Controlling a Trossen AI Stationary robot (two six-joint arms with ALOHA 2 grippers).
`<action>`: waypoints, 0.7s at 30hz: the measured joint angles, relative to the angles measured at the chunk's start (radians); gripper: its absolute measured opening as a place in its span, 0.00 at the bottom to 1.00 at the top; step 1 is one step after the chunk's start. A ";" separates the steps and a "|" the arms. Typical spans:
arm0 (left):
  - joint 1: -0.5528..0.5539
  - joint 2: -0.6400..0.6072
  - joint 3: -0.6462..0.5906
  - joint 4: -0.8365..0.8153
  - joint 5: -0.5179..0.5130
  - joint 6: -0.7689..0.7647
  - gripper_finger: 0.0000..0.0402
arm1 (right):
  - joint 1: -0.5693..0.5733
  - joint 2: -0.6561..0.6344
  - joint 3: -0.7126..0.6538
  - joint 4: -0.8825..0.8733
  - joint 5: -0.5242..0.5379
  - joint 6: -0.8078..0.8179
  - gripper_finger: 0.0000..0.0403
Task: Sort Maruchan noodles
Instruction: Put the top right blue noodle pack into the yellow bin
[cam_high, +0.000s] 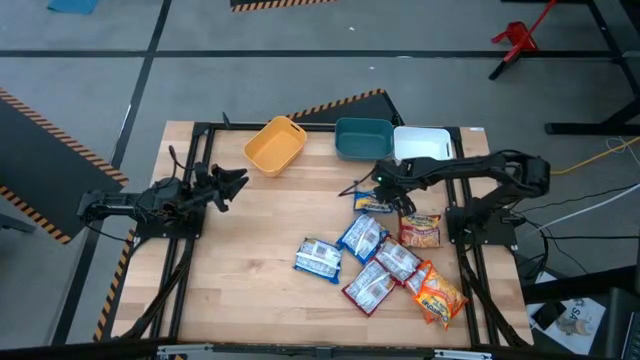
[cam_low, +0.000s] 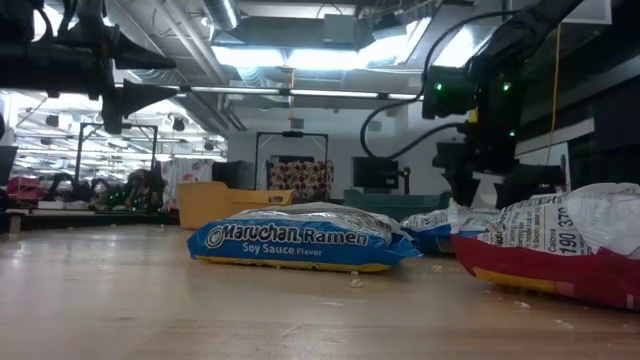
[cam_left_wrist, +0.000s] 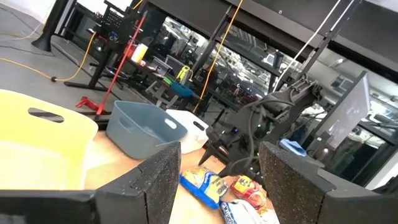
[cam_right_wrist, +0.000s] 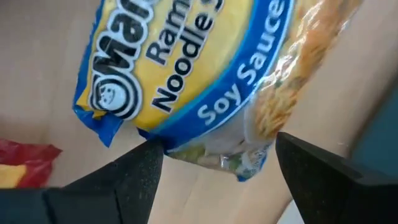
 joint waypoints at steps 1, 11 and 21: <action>0.000 0.000 0.000 -0.007 0.000 -0.004 0.53 | -0.006 0.011 0.000 0.006 -0.011 -0.007 0.74; 0.000 0.000 0.000 -0.029 0.000 -0.008 0.53 | -0.008 0.067 0.003 0.042 -0.064 -0.005 0.67; 0.000 0.000 0.000 -0.029 0.000 -0.009 0.53 | -0.008 0.069 0.002 0.046 -0.056 0.019 0.23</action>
